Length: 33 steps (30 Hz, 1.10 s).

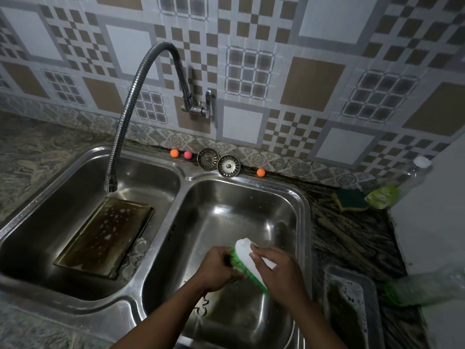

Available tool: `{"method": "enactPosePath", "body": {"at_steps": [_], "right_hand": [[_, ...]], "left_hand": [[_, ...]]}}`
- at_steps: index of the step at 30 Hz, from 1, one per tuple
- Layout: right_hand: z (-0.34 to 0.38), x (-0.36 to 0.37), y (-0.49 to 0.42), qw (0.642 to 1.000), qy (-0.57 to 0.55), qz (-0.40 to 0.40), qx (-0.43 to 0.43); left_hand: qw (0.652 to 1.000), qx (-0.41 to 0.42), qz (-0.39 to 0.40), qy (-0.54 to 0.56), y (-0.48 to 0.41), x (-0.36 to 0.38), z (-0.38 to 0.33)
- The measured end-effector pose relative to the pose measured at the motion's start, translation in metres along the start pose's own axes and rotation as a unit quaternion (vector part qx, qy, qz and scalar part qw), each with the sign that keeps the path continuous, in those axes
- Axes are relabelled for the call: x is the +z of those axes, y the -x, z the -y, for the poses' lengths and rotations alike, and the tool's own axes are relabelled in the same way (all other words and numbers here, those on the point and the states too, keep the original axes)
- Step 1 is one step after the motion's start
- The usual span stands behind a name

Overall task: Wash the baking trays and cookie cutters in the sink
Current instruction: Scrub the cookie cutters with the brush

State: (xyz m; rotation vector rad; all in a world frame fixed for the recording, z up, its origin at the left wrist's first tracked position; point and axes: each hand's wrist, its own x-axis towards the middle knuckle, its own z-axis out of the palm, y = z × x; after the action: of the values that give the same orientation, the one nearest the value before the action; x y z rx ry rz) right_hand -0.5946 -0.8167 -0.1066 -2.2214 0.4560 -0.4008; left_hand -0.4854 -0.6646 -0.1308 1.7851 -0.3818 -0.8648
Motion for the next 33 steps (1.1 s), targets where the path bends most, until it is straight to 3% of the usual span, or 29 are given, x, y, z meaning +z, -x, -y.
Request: {"method": "enactPosePath", "body": {"at_steps": [6, 13, 18, 25, 33], "right_hand": [[-0.011, -0.008, 0.002, 0.999, 0.006, -0.025, 0.02], [-0.006, -0.002, 0.002, 0.999, -0.003, -0.027, 0.039], [-0.004, -0.001, 0.002, 0.997, -0.047, -0.035, 0.05], [0.001, -0.006, -0.003, 0.992, -0.078, -0.031, 0.089], [0.013, 0.005, 0.001, 0.988, -0.107, -0.034, 0.103]], "left_hand": [[0.998, -0.014, -0.05, 0.025, 0.002, -0.006, 0.003], [0.997, 0.054, -0.018, -0.054, -0.003, -0.006, 0.002], [0.995, 0.01, 0.002, 0.101, -0.003, -0.008, -0.006], [0.945, -0.029, 0.092, 0.314, 0.009, -0.006, -0.006], [0.929, -0.072, 0.014, 0.363, 0.016, 0.013, -0.002]]}}
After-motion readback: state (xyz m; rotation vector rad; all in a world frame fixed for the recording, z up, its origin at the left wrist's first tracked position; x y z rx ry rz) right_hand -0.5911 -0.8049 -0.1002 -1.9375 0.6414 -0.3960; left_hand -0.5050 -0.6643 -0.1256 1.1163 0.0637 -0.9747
